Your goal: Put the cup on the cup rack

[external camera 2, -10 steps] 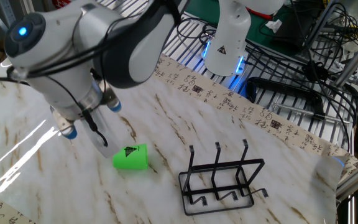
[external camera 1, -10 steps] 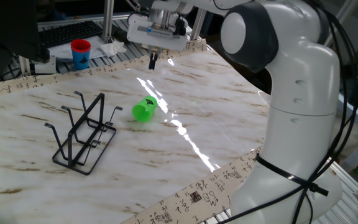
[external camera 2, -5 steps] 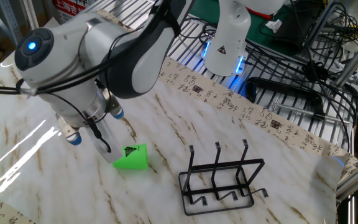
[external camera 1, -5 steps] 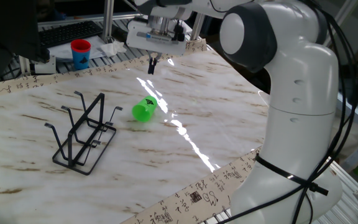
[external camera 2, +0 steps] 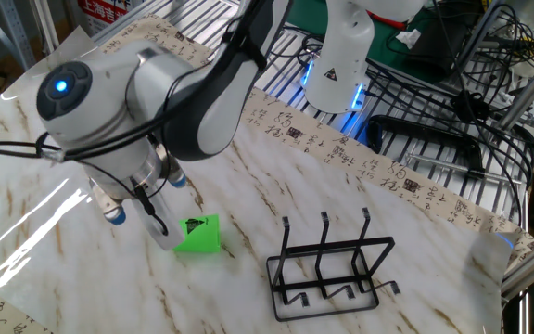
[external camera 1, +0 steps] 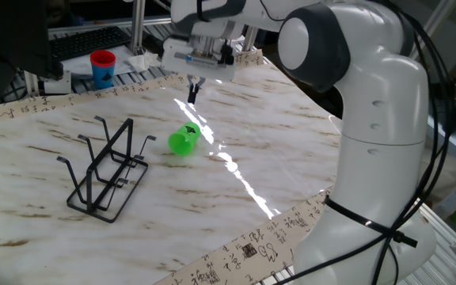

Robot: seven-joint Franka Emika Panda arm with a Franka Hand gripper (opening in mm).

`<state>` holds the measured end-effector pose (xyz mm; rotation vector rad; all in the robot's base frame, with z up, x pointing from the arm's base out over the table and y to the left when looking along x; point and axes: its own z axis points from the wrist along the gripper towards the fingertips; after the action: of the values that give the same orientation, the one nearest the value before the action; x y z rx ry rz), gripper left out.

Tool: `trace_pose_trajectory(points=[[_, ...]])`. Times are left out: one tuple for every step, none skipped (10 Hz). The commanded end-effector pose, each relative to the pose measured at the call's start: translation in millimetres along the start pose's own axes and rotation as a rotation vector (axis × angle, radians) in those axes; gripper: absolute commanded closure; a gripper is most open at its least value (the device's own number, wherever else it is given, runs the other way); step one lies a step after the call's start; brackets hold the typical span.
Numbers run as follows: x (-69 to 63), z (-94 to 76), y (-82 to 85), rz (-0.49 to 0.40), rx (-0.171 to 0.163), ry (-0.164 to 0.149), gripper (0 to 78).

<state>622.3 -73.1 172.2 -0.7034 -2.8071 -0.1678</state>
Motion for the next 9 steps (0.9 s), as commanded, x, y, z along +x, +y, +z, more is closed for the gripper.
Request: trace_pose_trajectory(points=[[-3.5, 14.6, -6.9, 0.013, -0.022, -0.006, 77.6], [-3.6, 17.0, -7.7, 0.020, -0.024, -0.007, 77.6], [-3.6, 17.2, -7.8, 0.022, -0.025, -0.007, 77.6], [-3.9, 20.4, -8.8, 0.030, -0.039, 0.002, 77.6], [-4.2, 24.0, -10.0, 0.029, -0.044, 0.002, 77.6], [-4.2, 25.5, -10.5, 0.029, -0.048, 0.002, 77.6], [-4.5, 29.4, -12.0, 0.041, -0.059, 0.006, 77.6], [-4.5, 30.7, -12.5, 0.063, -0.078, 0.019, 77.6], [-4.4, 31.0, -12.7, 0.077, -0.084, 0.024, 77.6]])
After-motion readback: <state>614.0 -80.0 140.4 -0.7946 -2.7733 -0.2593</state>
